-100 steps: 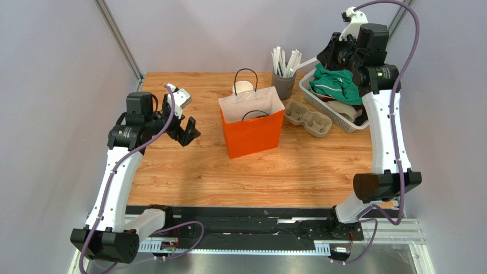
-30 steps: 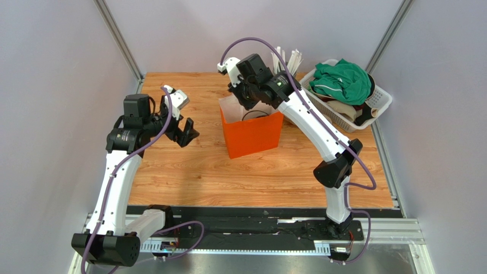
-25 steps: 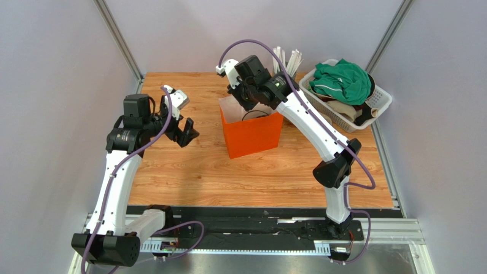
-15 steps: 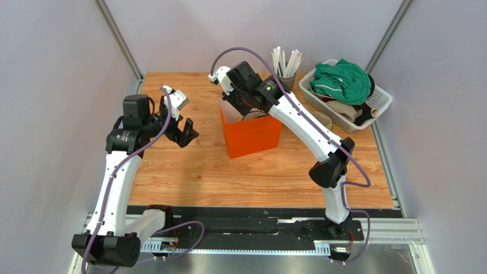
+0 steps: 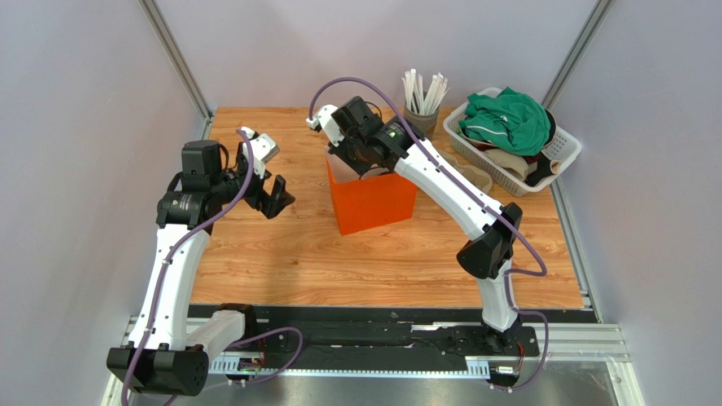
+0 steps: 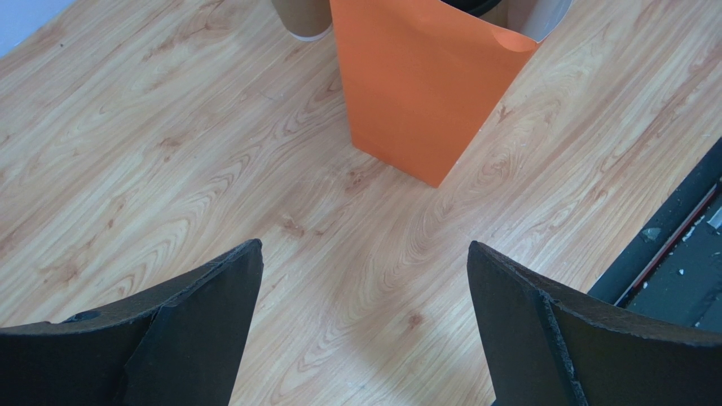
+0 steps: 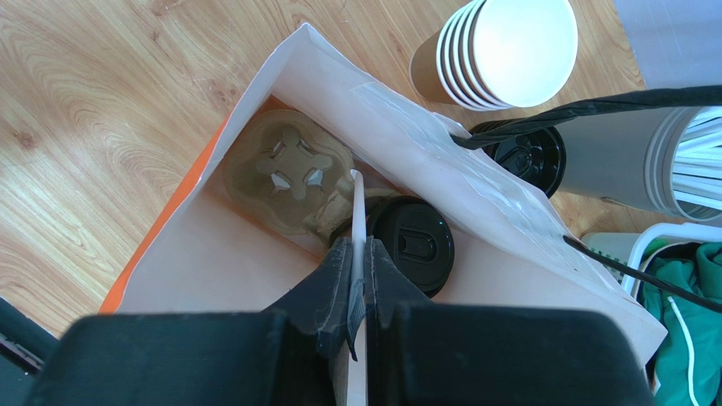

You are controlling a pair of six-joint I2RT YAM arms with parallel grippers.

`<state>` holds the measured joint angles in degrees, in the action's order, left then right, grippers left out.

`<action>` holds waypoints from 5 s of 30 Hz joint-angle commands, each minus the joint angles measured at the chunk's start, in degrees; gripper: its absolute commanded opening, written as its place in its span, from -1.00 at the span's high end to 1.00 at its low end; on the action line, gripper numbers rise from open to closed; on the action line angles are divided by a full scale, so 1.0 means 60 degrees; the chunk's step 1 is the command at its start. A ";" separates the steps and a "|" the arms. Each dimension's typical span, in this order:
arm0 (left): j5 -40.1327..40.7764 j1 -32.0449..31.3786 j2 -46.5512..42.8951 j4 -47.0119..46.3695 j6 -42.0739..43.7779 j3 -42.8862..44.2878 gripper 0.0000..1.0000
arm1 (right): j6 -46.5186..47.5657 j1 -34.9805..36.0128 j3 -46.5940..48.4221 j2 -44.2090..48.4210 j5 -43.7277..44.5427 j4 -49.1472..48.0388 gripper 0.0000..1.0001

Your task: Pack the takeout coffee

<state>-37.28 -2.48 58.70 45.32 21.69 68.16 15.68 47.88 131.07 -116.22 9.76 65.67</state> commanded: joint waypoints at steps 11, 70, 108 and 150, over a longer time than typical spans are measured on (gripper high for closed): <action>-0.0262 0.0135 -0.0203 -0.0273 -0.0158 -0.0052 -0.98 | 0.0258 0.0370 -0.0135 -0.0053 0.0380 -0.0442 0.53; -0.0350 0.0252 -0.0496 -0.0405 -0.0232 -0.0213 -0.98 | -0.0402 -0.5441 -0.6755 0.7871 -0.6020 -0.3825 -0.98; 0.5934 0.0252 -0.0584 -0.0347 -0.1330 0.5528 -0.98 | -0.0622 -0.6017 -0.4281 0.9571 0.0820 -0.3416 -0.98; 0.4616 0.0252 -0.0584 0.0327 -0.2429 0.5530 -0.98 | -0.1398 -0.6031 -0.4193 0.9498 0.0102 -0.3518 -0.98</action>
<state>-9.58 -1.34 55.57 47.75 8.78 102.10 8.75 11.81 104.73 -59.55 9.13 45.63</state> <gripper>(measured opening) 0.990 0.989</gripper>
